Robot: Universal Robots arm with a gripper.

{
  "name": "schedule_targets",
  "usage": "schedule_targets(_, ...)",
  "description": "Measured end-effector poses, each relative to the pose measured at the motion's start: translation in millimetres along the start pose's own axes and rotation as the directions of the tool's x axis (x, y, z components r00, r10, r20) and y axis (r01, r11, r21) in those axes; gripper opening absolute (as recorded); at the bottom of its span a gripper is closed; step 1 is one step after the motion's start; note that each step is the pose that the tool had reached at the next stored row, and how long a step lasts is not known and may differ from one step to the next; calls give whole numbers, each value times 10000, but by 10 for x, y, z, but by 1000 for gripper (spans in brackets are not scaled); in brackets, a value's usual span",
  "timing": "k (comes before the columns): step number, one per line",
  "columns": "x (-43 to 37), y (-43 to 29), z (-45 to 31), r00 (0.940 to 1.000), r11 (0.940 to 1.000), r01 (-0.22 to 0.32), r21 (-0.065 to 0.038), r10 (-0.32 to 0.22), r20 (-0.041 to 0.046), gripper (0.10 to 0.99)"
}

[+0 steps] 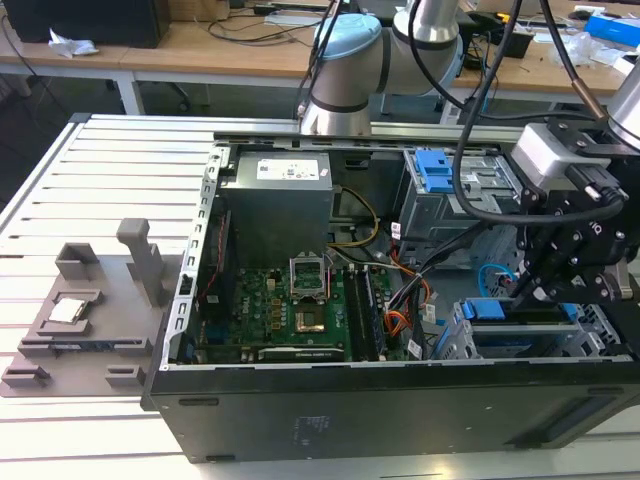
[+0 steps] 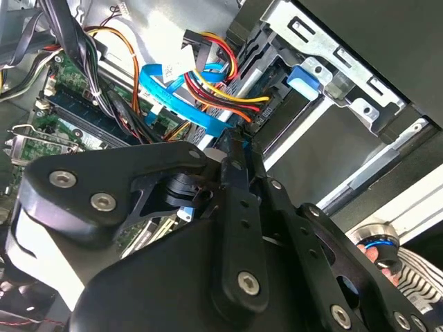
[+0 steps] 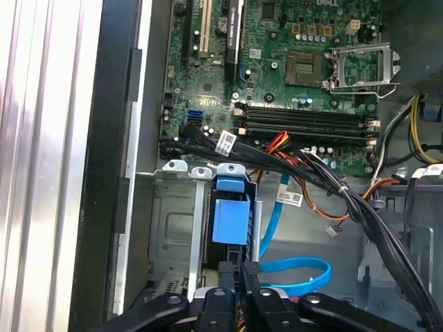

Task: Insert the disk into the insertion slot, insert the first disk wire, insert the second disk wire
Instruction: 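Insert the second disk wire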

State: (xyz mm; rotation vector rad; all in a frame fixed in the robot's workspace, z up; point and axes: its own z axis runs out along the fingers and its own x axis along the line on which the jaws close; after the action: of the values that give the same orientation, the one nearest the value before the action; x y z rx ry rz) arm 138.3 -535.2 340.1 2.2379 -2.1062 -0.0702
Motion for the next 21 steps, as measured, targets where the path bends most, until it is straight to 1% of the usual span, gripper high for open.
schedule_targets(1, 0, -1, 1, 9998, 9998, -175, -3, 175, 12, 161)
schedule_targets(5, 2, -2, 10, 9998, 9998, -194, -8, 194, 10, 161)
schedule_targets(7, 2, -4, 35, 9998, 9998, -195, -15, 195, -2, 161)
schedule_targets(11, 1, -6, 48, 9998, 9998, -193, -11, 193, 15, 161)
schedule_targets(12, 1, -6, 51, 9998, 9998, -193, -12, 193, 16, 227)
schedule_targets(13, 1, -6, 55, 9998, 9998, -192, -13, 192, 27, 227)
schedule_targets(14, 1, -6, 52, 9998, 9998, -192, -13, 192, 18, 298)
schedule_targets(15, 2, -5, 44, 9998, 9998, -194, -14, 194, 10, 298)
schedule_targets(16, 2, -3, 18, 9998, 9998, -194, -14, 194, 12, 298)
schedule_targets(17, 2, 1, -26, 9998, 9998, -194, -14, 194, 11, 298)
schedule_targets(21, 5, 17, -227, 9998, 9998, -194, -14, 194, 11, 298)
